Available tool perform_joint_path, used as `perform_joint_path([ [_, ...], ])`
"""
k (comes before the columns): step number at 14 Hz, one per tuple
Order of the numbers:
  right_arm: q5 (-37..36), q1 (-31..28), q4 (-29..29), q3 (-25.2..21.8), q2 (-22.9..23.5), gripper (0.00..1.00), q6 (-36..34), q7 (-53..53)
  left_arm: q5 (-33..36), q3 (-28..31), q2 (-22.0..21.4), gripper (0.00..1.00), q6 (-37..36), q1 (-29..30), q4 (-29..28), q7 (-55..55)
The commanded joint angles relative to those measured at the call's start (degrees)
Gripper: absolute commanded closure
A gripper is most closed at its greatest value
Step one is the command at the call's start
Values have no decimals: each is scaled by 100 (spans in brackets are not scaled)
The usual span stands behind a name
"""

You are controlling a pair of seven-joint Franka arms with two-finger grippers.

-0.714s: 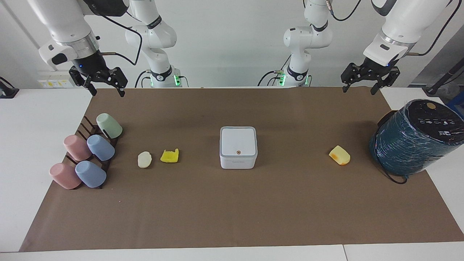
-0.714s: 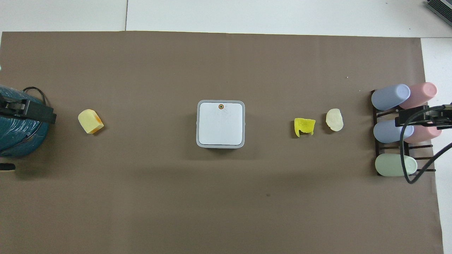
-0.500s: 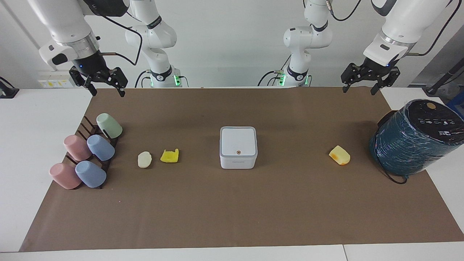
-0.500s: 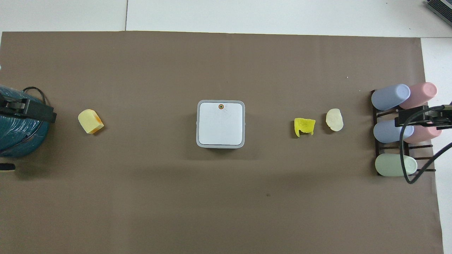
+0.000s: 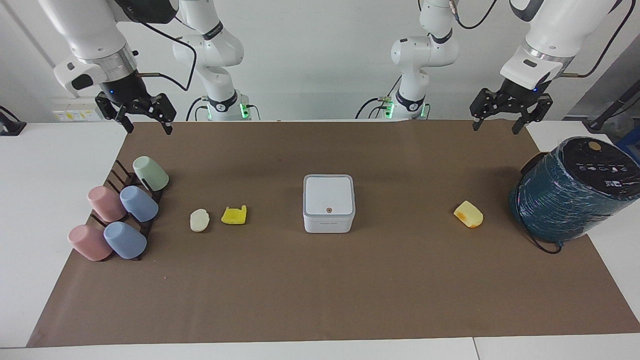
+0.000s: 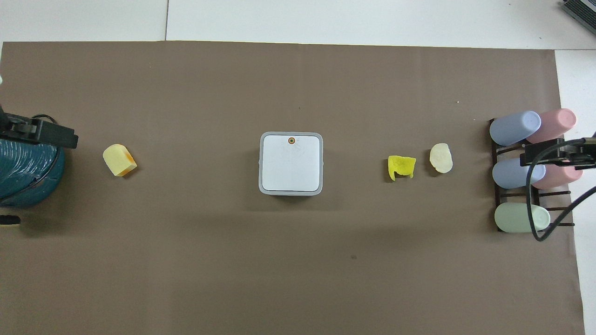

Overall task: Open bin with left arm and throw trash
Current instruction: 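Reach the left gripper toward the lid of the white bin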

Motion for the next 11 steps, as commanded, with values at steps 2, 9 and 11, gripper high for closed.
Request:
perform_joint_path([
  [2, -29, -11, -177, 25, -139, 0, 117, -76, -67, 11, -134, 0, 172, -267, -261, -20],
  [9, -29, -11, -212, 34, -148, 0, 125, -76, -67, 11, -432, 100, 821, -899, -962, -21],
  [11, -20, -20, -238, 34, -148, 0, 125, -84, -67, 11, -573, 100, 1198, -1390, -1349, -117],
])
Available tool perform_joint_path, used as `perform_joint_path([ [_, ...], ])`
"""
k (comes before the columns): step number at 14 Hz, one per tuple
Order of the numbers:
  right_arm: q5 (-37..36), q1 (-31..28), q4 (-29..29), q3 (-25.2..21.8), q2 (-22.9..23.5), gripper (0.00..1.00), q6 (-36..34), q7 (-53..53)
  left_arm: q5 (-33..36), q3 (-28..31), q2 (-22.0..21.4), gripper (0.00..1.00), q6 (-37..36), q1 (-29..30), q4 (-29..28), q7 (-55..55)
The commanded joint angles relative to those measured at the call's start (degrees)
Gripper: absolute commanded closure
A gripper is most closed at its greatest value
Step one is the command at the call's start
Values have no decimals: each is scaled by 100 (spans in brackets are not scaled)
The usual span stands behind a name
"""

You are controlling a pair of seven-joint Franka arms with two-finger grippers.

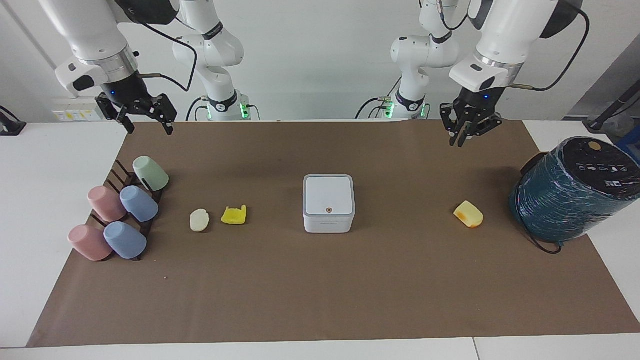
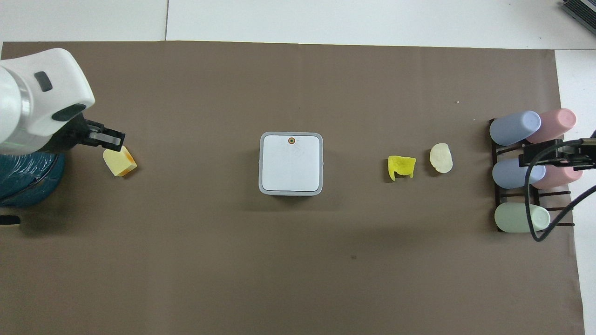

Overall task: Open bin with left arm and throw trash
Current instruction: 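Reach the left gripper toward the lid of the white bin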

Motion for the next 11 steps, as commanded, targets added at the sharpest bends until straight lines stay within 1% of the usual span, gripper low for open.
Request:
perform_joint_path([
  [1, -20, -29, -293, 26, -139, 0, 229, -102, -29, 78, -407, 100, 692, -602, -809, -200],
  [2, -20, -29, -433, 26, -165, 0, 518, -119, -29, 69, -382, 100, 886, -786, -924, -288],
  [4, -11, -47, -705, 26, -183, 0, 923, -137, -29, 78, -233, 100, 1325, -1164, -969, -603],
  [7, 50, -29, -1294, 26, -174, 0, 1915, -146, -47, 69, 302, 100, 2124, -1490, -917, -710],
  [9, 173, -47, -1523, 17, 70, 0, 2338, -268, -151, 78, 715, 100, 2564, -1710, -846, -832],
  [11, 174, -82, -1682, 17, 535, 0, 2995, -540, -161, 78, 1111, 100, 2986, -1860, -820, -991],
])
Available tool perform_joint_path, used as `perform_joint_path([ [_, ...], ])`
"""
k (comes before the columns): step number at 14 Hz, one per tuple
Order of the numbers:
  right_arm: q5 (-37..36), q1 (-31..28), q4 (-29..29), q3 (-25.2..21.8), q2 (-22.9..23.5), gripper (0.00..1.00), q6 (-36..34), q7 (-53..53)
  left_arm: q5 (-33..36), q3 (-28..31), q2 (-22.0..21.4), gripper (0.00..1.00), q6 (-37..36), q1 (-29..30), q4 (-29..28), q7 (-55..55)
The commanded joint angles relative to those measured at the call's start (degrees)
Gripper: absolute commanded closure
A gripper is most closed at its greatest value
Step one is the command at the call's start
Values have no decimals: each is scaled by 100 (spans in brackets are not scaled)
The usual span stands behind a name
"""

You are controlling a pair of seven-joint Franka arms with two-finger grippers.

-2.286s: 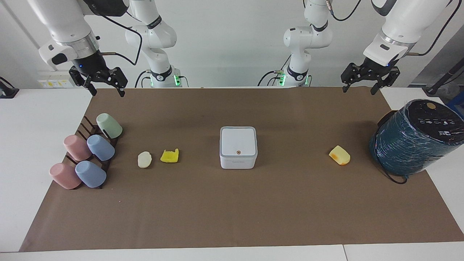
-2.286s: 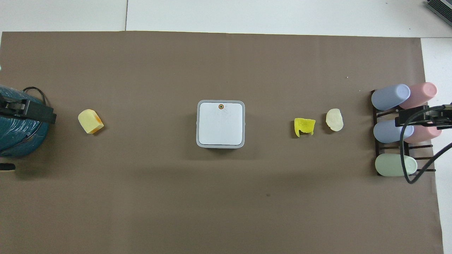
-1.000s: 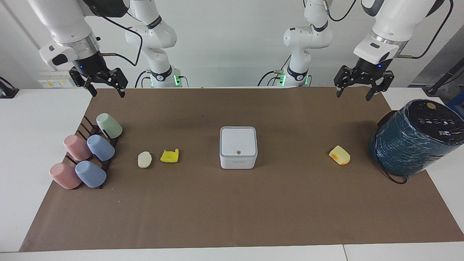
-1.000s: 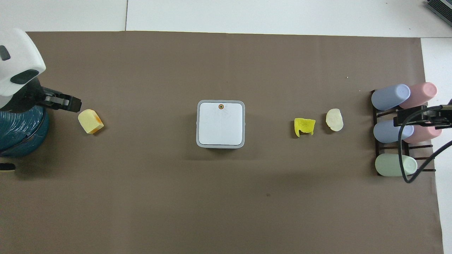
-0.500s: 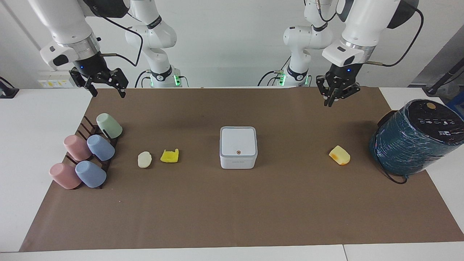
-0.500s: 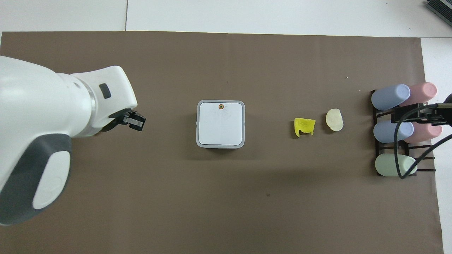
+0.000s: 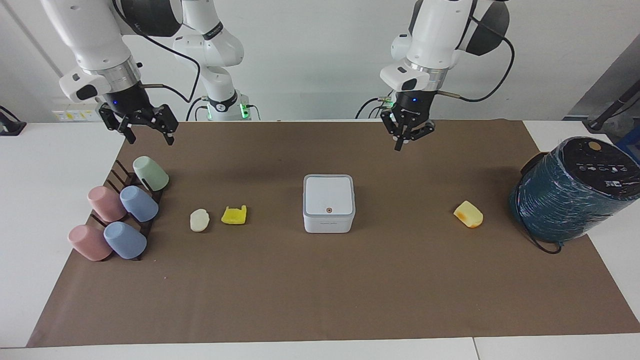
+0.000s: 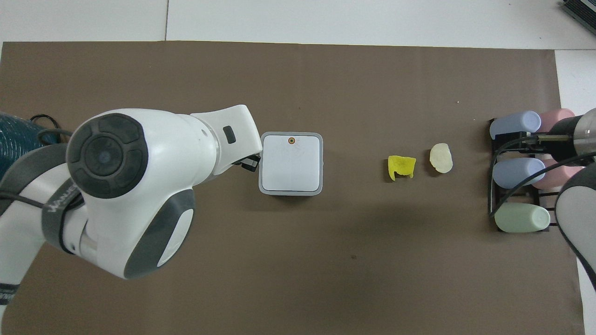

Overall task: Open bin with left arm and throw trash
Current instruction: 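Lift the lid with the left gripper while the right gripper reaches the bun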

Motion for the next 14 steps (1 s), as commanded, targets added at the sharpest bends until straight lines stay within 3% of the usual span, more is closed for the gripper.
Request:
perform_joint_path([
  [1, 112, -85, -251, 18, 547, 0, 848, -345, -81, 99, 459, 100, 529, -219, 68, -142],
  [7, 506, -15, -734, 35, 1401, 0, 2124, -380, -81, 99, 907, 100, 995, -271, 155, -177],
  [14, 648, 3, -1050, 44, 1622, 0, 2266, -873, -81, 99, 1663, 100, 1514, -395, 604, -186],
])
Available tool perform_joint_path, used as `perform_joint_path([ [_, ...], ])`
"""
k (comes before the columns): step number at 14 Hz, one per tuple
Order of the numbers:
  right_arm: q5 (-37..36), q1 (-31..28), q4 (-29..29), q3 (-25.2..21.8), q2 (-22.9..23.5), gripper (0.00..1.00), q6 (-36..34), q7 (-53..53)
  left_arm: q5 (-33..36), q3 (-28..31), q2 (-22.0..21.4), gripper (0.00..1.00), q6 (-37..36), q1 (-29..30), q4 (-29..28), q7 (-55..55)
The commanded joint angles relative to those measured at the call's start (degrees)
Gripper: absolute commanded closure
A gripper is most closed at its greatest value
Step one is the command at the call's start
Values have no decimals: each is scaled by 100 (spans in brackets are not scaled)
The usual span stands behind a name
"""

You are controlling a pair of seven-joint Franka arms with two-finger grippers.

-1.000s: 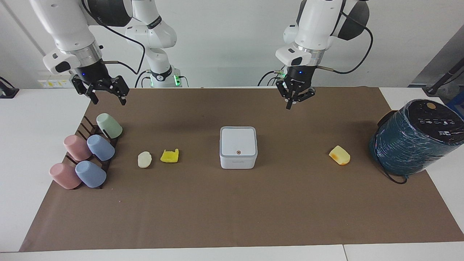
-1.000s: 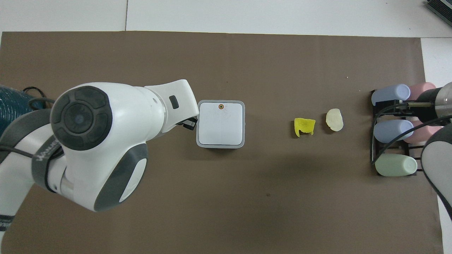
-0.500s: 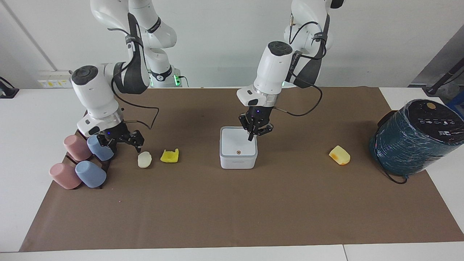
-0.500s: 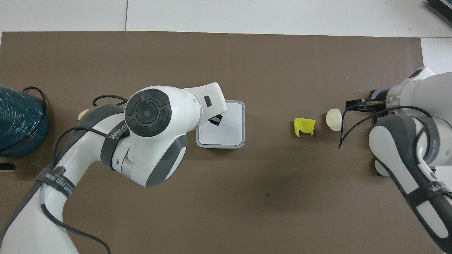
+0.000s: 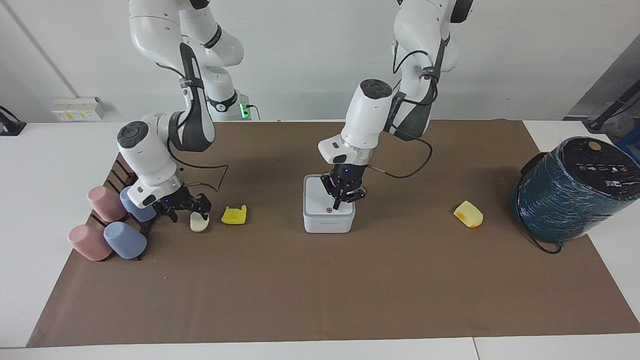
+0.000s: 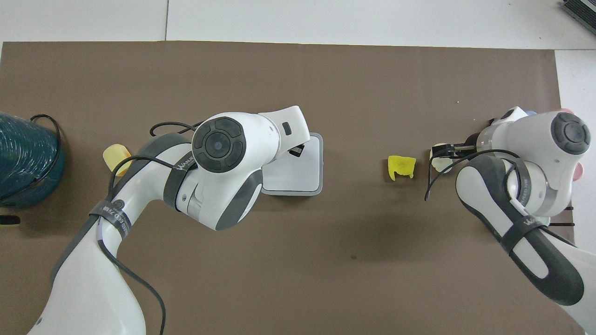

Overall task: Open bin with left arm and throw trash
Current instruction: 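Lift the lid with the left gripper while the right gripper reaches the bun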

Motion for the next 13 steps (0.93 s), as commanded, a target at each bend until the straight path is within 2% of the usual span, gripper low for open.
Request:
perform_joint_path([
  [1, 142, -4, -261, 19, -50, 7, 166, -203, -66, 81, 308, 100, 247, -182, 256, -61],
  [4, 142, -4, -262, 19, 73, 37, 341, -195, -93, 81, 308, 100, 196, -331, 195, -296],
  [5, 142, -4, -253, 19, 134, 58, 394, -195, -93, 81, 308, 100, 178, -323, 212, -324],
  [6, 151, -4, -244, 27, 170, 89, 447, -169, -93, 73, 308, 100, 178, -305, 221, -324],
  [7, 264, -4, -209, 27, 179, 100, 439, -116, -101, 81, 300, 100, 160, -323, 195, -333],
  [10, 397, -4, 71, 71, 109, 100, -7, -89, -101, 81, 247, 100, -95, -349, 195, -342],
  [13, 406, -12, 878, 107, -136, 100, -1358, 165, -101, 81, 72, 100, -401, -314, 212, -333],
])
